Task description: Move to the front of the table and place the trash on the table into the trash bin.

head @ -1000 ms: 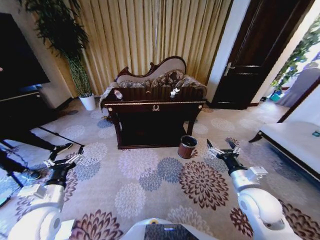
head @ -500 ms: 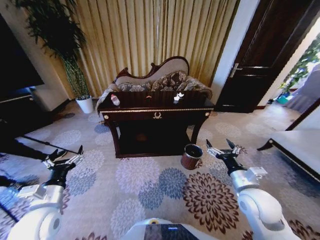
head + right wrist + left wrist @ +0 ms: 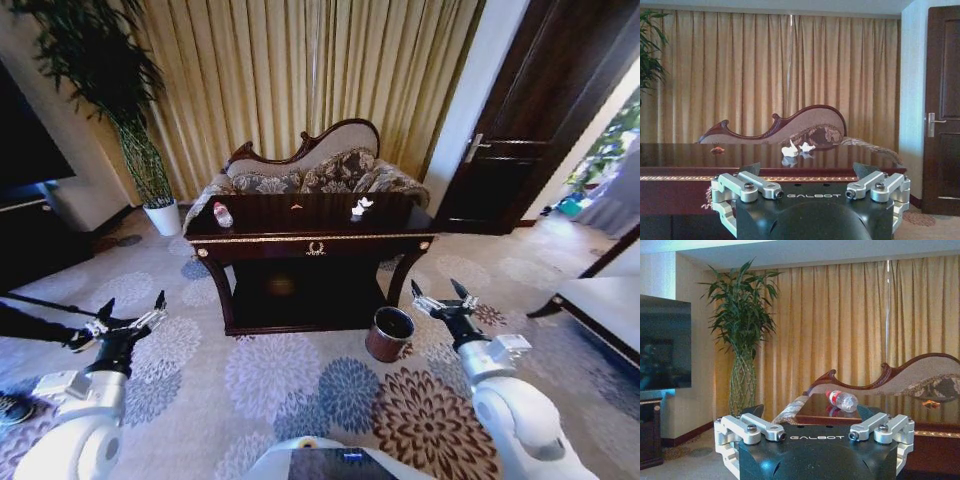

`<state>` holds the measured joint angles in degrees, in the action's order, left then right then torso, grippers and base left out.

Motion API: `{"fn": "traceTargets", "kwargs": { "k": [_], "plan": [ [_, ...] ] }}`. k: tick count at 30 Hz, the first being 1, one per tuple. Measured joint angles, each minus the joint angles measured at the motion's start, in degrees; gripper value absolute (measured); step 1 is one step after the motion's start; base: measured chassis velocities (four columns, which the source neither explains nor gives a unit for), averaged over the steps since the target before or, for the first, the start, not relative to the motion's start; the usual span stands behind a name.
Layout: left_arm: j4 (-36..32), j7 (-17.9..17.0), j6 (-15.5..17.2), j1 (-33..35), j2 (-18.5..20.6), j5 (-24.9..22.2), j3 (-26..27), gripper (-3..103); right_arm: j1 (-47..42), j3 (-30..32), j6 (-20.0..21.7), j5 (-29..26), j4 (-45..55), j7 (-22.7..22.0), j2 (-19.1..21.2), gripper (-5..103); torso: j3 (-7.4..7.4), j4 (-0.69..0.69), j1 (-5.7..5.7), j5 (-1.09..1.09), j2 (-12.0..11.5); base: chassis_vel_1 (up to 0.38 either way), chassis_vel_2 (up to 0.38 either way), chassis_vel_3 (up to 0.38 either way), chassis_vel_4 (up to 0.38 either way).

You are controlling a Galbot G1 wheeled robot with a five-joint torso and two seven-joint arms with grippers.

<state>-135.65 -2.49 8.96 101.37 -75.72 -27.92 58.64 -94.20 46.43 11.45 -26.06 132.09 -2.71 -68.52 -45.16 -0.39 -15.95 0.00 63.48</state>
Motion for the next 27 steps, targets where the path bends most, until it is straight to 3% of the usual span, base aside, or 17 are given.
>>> {"fn": "traceTargets", "kwargs": {
  "k": [6, 10, 27],
  "plan": [
    [0.2, 0.0, 0.0, 0.1, 0.0, 0.0, 0.0, 100, 0.4, -0.4, 0.0, 0.0, -0.3, 0.0, 0.0, 100, 0.0, -0.05, 0.0, -0.03, 0.0, -0.249, 0.173, 0.213, -0.219],
    [0.4, 0.0, 0.0, 0.4, 0.0, 0.0, 0.1, 100, 0.8, -0.7, 0.0, 0.1, -0.6, 0.0, 0.1, 100, 0.0, 0.0, 0.0, 0.01, 0.0, -0.21, 0.252, 0.224, -0.254],
    [0.9, 0.1, -0.2, 0.4, -0.1, 0.1, -0.1, 100, 1.3, -0.9, 0.0, 0.2, -1.8, 0.0, 0.3, 100, 0.0, -0.03, 0.0, 0.0, 0.0, -0.234, 0.236, 0.23, -0.23]
  ]
}}
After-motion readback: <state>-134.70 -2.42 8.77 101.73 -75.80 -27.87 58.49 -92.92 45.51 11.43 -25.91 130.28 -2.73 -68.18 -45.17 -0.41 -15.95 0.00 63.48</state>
